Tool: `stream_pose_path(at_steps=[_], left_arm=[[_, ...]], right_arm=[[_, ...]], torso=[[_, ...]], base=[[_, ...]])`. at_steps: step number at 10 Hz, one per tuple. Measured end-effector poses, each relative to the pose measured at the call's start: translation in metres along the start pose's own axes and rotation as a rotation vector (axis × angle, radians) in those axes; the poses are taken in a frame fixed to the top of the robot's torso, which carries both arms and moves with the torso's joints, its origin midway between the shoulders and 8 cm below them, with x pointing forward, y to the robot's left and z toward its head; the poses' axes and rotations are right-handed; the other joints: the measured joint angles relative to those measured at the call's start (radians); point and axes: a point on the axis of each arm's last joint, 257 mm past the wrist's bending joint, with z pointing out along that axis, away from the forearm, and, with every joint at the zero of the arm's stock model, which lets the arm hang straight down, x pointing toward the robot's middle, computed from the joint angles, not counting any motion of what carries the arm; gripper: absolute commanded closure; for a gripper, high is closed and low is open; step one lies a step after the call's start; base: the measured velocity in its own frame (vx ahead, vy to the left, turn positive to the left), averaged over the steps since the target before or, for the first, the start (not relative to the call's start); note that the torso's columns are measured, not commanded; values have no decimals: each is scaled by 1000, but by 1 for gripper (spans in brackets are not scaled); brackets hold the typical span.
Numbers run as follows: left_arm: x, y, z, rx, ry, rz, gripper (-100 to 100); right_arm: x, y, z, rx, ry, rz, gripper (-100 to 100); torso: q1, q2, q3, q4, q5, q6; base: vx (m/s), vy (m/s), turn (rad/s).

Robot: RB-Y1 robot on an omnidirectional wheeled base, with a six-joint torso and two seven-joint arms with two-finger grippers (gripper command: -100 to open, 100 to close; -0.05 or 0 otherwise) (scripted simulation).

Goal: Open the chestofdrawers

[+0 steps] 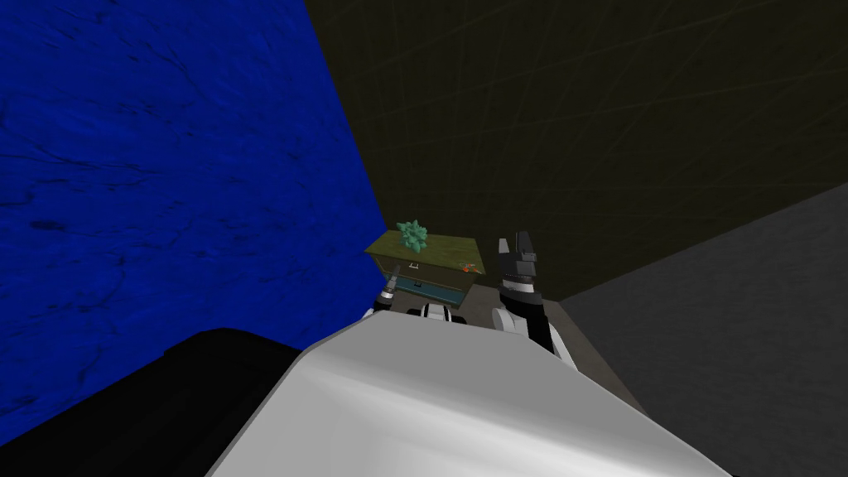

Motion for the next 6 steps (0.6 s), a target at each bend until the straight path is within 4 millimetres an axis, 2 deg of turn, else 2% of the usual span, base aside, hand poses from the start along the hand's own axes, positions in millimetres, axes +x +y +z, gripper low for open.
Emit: stream_pose_path(at_steps=[6], left_arm=[[16, 30, -23, -58, 17, 0, -100]], right_arm=[[0, 0, 0, 0, 0, 0, 0]], torso=[[0, 0, 0, 0, 0, 0]], base=[[51, -1, -5]])
